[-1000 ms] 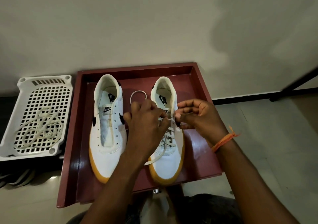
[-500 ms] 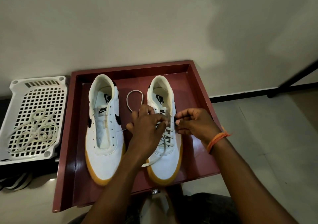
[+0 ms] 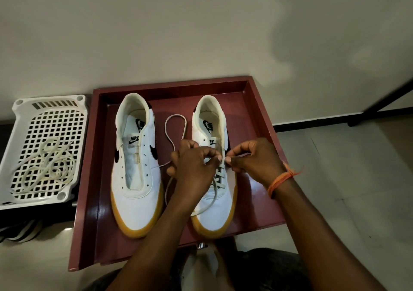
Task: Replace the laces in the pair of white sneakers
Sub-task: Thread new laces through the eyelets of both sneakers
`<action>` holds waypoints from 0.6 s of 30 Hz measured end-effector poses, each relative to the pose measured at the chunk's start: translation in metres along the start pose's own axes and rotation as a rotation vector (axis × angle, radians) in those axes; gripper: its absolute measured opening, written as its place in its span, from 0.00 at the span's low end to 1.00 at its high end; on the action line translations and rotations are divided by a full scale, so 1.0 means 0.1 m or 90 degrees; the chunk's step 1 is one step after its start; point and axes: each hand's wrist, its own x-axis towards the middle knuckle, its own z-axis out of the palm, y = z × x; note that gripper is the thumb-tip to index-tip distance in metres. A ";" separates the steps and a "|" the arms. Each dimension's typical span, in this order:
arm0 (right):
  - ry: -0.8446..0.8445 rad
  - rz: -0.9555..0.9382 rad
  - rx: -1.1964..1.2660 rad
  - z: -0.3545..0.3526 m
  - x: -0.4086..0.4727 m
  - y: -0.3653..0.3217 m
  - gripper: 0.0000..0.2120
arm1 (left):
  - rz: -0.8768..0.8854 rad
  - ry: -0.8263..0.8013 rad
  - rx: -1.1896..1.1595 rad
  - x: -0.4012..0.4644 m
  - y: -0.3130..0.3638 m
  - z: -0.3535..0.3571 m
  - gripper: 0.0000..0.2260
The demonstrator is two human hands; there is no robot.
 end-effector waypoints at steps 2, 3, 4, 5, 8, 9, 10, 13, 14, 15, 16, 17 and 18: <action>-0.011 0.015 0.004 -0.01 -0.01 -0.02 0.04 | 0.001 -0.004 0.080 0.01 -0.02 -0.05 0.03; -0.021 0.033 0.031 -0.04 -0.01 -0.02 0.03 | -0.004 -0.012 0.109 0.02 -0.04 -0.07 0.05; -0.026 0.053 0.064 -0.09 -0.01 -0.03 0.03 | -0.007 -0.017 0.130 0.02 -0.05 -0.08 0.05; -0.021 0.073 0.098 -0.17 -0.01 -0.03 0.04 | -0.004 -0.022 0.142 0.02 -0.05 -0.10 0.06; 0.062 0.117 0.242 -0.48 -0.01 0.01 0.06 | 0.004 -0.032 0.126 0.03 -0.04 -0.12 0.05; 0.103 0.123 0.292 -0.57 -0.01 0.02 0.06 | 0.000 -0.041 0.119 0.02 -0.03 -0.13 0.05; 0.144 0.125 0.324 -0.63 -0.01 0.04 0.06 | -0.005 -0.050 0.117 0.02 -0.02 -0.13 0.05; 0.222 0.113 0.352 -0.59 0.01 0.04 0.08 | -0.006 -0.069 0.098 0.02 -0.01 -0.13 0.05; 0.216 0.112 0.346 -0.52 0.02 0.00 0.06 | -0.012 -0.077 0.081 0.02 0.00 -0.14 0.06; 0.186 0.114 0.341 -0.43 0.03 -0.04 0.03 | -0.015 -0.084 0.066 0.02 0.00 -0.14 0.06; 0.140 0.121 0.331 -0.35 0.03 -0.08 0.04 | -0.016 -0.088 0.059 0.02 0.00 -0.15 0.07; 0.084 0.134 0.305 -0.27 0.03 -0.10 0.10 | -0.015 -0.089 0.057 0.03 0.00 -0.15 0.07; 0.027 0.141 0.261 -0.19 0.02 -0.10 0.15 | -0.011 -0.087 0.057 0.03 -0.01 -0.15 0.07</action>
